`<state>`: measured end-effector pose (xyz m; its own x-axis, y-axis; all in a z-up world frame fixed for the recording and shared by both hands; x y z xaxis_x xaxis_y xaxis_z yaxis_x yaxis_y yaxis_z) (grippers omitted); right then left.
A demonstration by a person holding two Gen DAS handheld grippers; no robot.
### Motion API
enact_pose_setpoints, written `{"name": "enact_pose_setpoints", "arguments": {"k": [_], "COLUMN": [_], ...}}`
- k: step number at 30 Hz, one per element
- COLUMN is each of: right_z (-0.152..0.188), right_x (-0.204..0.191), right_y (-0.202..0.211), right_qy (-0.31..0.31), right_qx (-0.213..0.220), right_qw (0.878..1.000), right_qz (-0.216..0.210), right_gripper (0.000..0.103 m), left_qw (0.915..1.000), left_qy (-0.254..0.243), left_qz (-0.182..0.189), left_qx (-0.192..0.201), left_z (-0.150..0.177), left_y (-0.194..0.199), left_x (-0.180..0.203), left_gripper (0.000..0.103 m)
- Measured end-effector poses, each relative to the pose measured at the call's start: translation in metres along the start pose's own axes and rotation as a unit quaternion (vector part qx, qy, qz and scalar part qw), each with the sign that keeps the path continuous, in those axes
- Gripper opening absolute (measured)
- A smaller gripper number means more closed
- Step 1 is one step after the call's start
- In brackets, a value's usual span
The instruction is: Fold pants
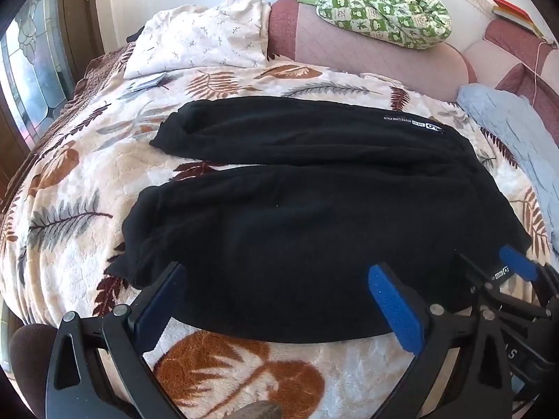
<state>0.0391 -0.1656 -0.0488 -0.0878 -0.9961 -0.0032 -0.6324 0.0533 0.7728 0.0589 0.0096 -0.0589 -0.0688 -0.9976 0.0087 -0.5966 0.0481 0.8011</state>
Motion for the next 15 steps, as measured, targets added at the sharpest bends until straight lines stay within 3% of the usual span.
{"name": "enact_pose_setpoints", "arguments": {"k": [7, 15], "right_z": [-0.009, -0.010], "right_x": [0.000, 0.010], "right_y": [-0.011, -0.026], "right_qy": [0.008, 0.009], "right_qx": [-0.010, -0.005], "right_qw": [1.000, 1.000], "right_qz": [0.003, -0.018], "right_gripper": [0.090, 0.090], "left_qw": [0.9997, 0.9975], "left_qy": [0.020, 0.024], "left_qz": [-0.013, -0.064], "left_qx": [-0.007, -0.019], "left_z": [-0.001, 0.013], "left_y": [-0.002, 0.007], "left_x": [-0.010, -0.007], "left_gripper": [0.103, 0.103]}}
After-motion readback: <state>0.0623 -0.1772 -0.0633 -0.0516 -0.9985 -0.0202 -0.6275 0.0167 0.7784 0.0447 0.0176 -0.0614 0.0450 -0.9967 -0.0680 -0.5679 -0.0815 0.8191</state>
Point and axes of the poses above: each gripper's, at about its wrist camera, not at the fingertips, and y roughly against the way its jaws point, x to its right, z to its underside, the point moved 7 cm from there along -y, roughly the way its jaws point, and after that the axes turned 2 degrees about -z, right-handed, at the moved point
